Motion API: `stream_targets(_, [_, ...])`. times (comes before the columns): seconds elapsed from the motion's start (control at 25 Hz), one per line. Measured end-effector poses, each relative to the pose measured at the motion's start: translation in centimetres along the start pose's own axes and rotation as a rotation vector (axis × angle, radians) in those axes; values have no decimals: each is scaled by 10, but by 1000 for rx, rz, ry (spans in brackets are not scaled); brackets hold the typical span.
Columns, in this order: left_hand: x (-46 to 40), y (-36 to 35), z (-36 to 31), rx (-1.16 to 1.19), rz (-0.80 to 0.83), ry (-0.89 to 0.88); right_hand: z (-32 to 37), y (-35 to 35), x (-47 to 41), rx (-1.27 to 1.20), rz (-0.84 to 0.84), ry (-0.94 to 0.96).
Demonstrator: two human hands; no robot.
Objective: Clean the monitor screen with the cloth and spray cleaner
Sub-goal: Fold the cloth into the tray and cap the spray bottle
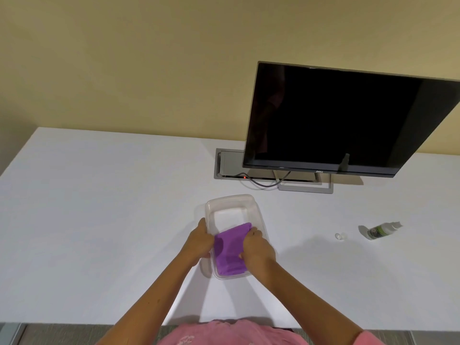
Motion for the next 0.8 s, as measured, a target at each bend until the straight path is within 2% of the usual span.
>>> stream_targets(0.08, [-2,0,-1,-8,-6,-6,3,-3,0,365,-149,77])
stream_targets(0.16, [-3,-2,-2,-28,-21,-20,4,-4,-4,495,-240,238])
stream_targets(0.24, [-3,-3,-3,-40,-31,-26,3,-5,-11,440,-128,323])
stream_targets(0.36, [-4,-4,-4,-42,-28,-25,-3,-11,-17,262,42,290])
stream_targets(0.52, [-5,-4,-7,-61,-28,-36,-10,-18,-23,235,86,256])
stream_targets(0.8, [-9,-6,-2,-112,-99,-95,-5,-21,-27,237,59,200])
Point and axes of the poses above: each hand's wrist, its own x-axis away from the middle knuckle, its own y-axis out of the back of the hand, z = x × y, the point moved 2 cm from there along -x, towards the middle knuckle, and after that the axes turned 1 degree about -y, right-handed, at the moved point
